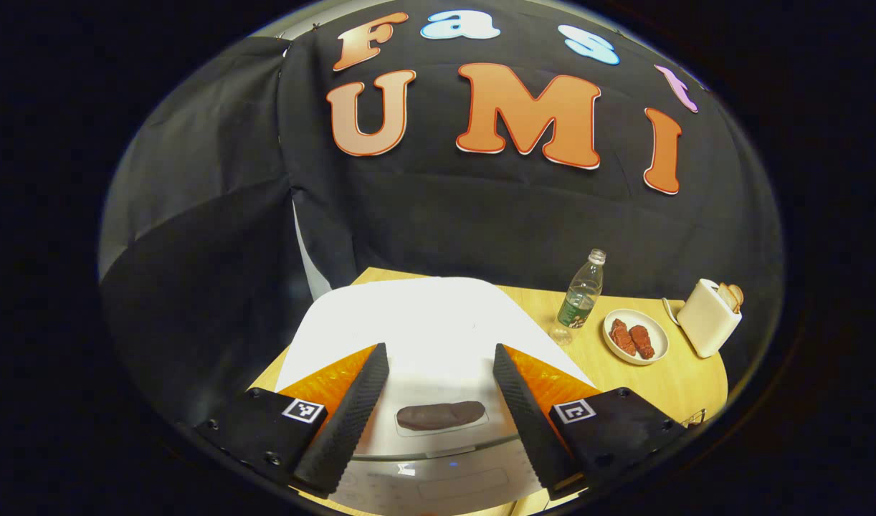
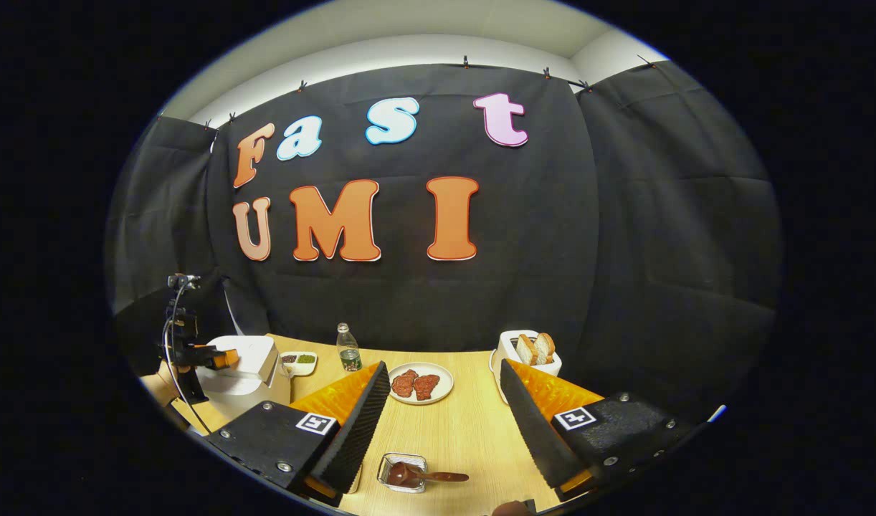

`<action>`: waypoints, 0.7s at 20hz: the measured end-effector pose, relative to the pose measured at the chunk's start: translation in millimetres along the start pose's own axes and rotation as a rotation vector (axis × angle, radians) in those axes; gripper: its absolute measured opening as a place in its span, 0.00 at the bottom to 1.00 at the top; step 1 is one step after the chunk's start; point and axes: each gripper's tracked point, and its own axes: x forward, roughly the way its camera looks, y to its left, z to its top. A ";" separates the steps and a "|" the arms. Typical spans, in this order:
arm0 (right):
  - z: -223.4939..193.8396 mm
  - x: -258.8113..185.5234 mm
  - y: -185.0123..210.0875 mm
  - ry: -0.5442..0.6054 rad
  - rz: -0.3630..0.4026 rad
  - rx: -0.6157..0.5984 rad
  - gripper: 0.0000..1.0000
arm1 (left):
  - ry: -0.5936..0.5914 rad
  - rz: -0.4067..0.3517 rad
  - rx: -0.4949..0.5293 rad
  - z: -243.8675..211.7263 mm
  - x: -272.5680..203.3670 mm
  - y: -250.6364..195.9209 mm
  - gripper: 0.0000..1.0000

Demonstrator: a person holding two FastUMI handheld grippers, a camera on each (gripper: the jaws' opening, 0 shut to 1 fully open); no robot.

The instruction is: Close the left gripper, press the button to open the rice cooker; take a wooden spoon from the chopstick holder with the right hand, scoop a spoonful of rice and pour it into the rice cooker, then put the wooden spoon back into the chopstick holder.

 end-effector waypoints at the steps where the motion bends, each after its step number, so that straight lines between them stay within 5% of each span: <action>1: -1.0 -0.7 -0.2 0.001 0.000 0.001 0.95 | -0.005 0.011 0.018 -4.4 -1.3 0.0 1.00; 11: -45.6 -17.6 -5.6 0.095 -0.013 0.037 0.95 | -0.080 0.030 0.012 -9.7 -4.7 -3.2 1.00; 14: -44.4 -20.7 -12.5 0.091 -0.035 0.026 0.95 | -0.010 0.027 0.020 -9.9 -21.8 -8.0 0.99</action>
